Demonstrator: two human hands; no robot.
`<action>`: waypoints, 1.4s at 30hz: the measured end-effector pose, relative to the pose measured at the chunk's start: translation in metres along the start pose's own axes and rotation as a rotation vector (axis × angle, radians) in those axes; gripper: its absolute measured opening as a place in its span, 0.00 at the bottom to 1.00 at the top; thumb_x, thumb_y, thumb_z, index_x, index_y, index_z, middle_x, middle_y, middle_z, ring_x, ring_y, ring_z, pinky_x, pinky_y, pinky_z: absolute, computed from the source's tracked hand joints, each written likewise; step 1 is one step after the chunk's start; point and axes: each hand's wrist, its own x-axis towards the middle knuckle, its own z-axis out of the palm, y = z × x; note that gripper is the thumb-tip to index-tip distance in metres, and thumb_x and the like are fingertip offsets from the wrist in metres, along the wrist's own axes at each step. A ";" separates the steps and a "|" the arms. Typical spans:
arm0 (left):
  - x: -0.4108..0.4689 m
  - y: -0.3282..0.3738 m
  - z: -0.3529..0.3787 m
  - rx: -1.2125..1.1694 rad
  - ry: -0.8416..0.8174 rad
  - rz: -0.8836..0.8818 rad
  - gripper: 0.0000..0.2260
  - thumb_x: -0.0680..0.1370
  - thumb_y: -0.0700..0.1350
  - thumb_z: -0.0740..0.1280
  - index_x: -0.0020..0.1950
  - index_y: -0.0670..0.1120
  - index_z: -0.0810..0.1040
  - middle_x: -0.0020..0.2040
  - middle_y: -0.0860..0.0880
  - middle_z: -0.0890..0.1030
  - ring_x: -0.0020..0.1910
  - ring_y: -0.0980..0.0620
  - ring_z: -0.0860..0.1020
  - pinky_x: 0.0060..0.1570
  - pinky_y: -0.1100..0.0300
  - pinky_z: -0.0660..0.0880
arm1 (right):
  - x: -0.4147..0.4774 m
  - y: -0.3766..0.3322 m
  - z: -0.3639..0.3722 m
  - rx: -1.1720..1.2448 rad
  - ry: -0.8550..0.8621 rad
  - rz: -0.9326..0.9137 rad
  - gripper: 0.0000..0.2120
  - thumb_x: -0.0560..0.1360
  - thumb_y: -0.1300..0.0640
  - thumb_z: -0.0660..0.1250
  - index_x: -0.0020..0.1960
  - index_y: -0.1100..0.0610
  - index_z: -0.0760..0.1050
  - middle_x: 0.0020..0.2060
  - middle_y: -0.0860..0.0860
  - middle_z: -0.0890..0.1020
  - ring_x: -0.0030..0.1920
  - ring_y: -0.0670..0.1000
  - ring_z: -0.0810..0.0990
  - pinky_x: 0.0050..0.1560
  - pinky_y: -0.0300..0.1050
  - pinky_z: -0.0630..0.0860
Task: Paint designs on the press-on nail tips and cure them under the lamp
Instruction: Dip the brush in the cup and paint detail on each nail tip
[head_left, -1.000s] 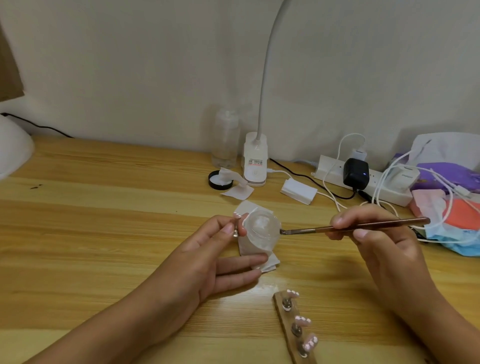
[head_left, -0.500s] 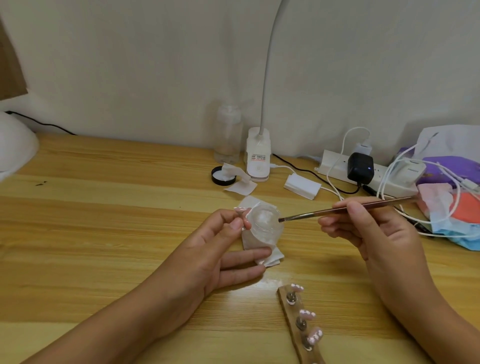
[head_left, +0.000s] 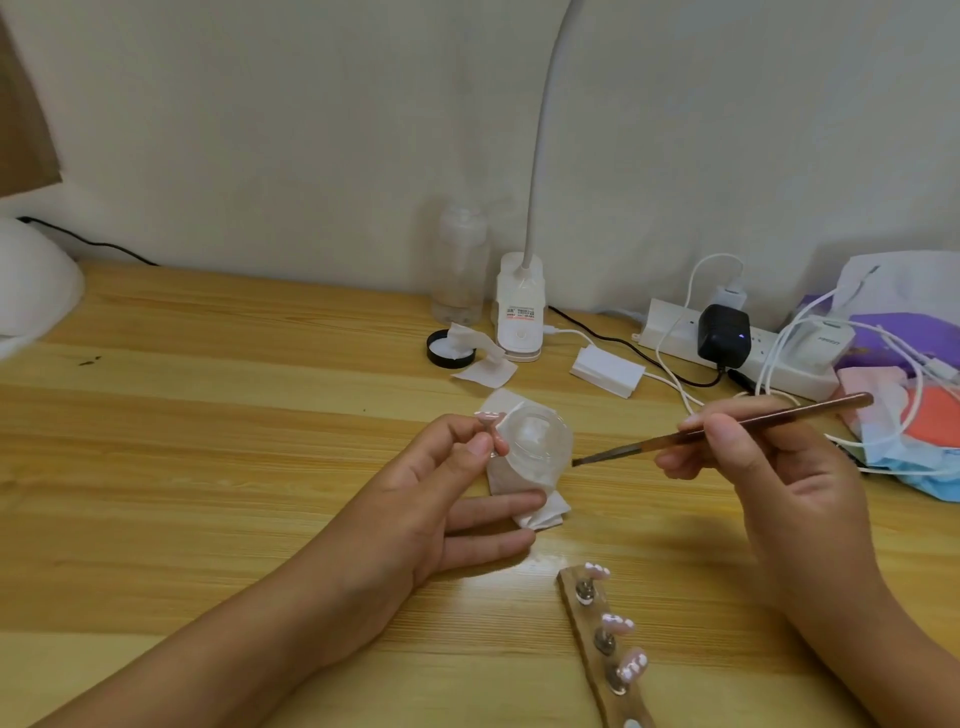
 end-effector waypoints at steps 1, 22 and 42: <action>0.000 0.000 0.000 0.014 0.009 0.009 0.07 0.70 0.53 0.69 0.45 0.52 0.81 0.57 0.57 0.82 0.55 0.43 0.83 0.48 0.50 0.82 | 0.001 -0.001 -0.001 -0.015 -0.004 -0.008 0.07 0.77 0.52 0.66 0.47 0.56 0.79 0.37 0.52 0.85 0.39 0.52 0.85 0.43 0.39 0.81; -0.011 -0.012 0.008 0.520 0.031 0.236 0.03 0.70 0.49 0.72 0.42 0.57 0.83 0.45 0.54 0.84 0.41 0.62 0.78 0.41 0.69 0.73 | -0.029 0.001 -0.006 0.429 0.047 0.253 0.12 0.72 0.60 0.62 0.39 0.53 0.84 0.34 0.51 0.82 0.34 0.47 0.81 0.37 0.36 0.79; -0.013 -0.010 0.012 0.546 0.030 0.246 0.04 0.68 0.47 0.72 0.38 0.57 0.83 0.38 0.56 0.80 0.40 0.60 0.76 0.39 0.71 0.72 | -0.032 -0.005 0.000 0.333 -0.091 0.267 0.21 0.62 0.38 0.79 0.45 0.53 0.84 0.35 0.57 0.83 0.38 0.52 0.84 0.42 0.39 0.80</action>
